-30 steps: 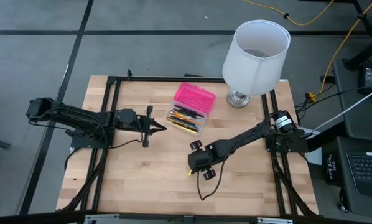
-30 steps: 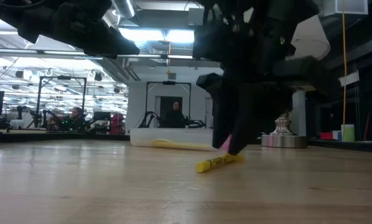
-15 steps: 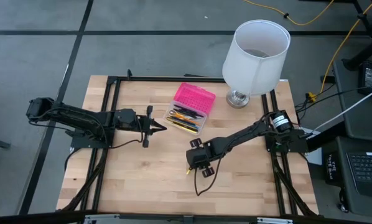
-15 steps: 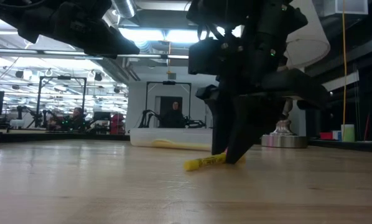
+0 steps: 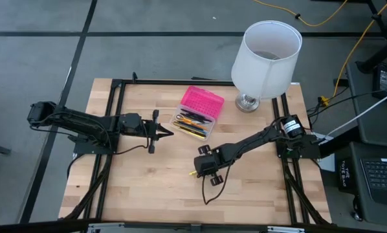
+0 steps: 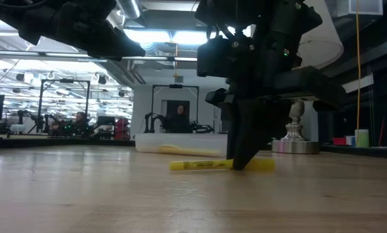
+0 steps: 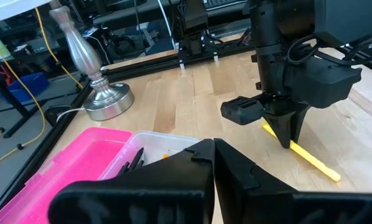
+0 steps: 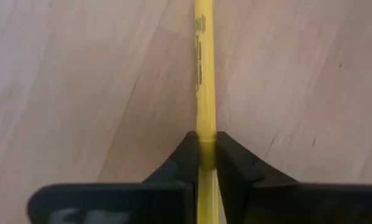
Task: Pick & place school supplies into a supply box
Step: Put the yellow pen into the pink supply box
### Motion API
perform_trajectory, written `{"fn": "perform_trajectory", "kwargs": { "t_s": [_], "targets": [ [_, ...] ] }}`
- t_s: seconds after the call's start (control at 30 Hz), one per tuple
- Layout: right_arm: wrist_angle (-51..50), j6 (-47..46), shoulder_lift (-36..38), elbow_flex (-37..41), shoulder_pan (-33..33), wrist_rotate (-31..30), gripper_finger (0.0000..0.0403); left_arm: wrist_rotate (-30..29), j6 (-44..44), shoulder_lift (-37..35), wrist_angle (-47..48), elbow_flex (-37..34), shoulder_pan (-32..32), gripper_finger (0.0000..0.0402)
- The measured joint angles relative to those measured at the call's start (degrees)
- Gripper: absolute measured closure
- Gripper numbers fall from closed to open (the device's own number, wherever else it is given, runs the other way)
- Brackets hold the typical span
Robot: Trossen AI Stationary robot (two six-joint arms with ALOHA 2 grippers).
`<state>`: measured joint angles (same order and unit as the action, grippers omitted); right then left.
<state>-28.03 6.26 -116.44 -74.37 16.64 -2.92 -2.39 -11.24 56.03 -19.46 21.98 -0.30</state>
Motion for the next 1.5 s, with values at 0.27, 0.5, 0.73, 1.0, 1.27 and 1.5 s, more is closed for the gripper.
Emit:
{"fn": "perform_trajectory", "kwargs": {
  "t_s": [0.27,0.5,0.73,1.0,1.27,1.5],
  "targets": [
    [0.09,1.62,0.21,0.07,-0.24,0.34,0.0366,0.02,0.02,0.0,0.0,0.0,0.0,0.0396],
    [-2.61,3.23,4.89,0.39,-4.58,5.98,0.0366,0.02,0.02,0.0,0.0,0.0,0.0,0.04],
    [-2.74,3.49,11.92,3.5,-8.35,5.66,0.0366,0.04,0.02,0.0,0.02,0.0,0.0,0.0396],
    [24.47,1.73,25.86,22.08,-8.94,2.64,0.0366,0.0,-0.09,0.0,-0.05,0.01,0.0,0.04],
    [44.98,3.12,37.54,35.39,-10.4,2.58,0.0366,-0.02,-3.37,0.0,-0.33,0.02,0.02,0.0396],
    [54.54,2.78,38.18,40.62,-12.49,2.82,0.0366,0.02,-3.07,0.0,-0.47,0.02,0.0,0.0401]
  ]
}}
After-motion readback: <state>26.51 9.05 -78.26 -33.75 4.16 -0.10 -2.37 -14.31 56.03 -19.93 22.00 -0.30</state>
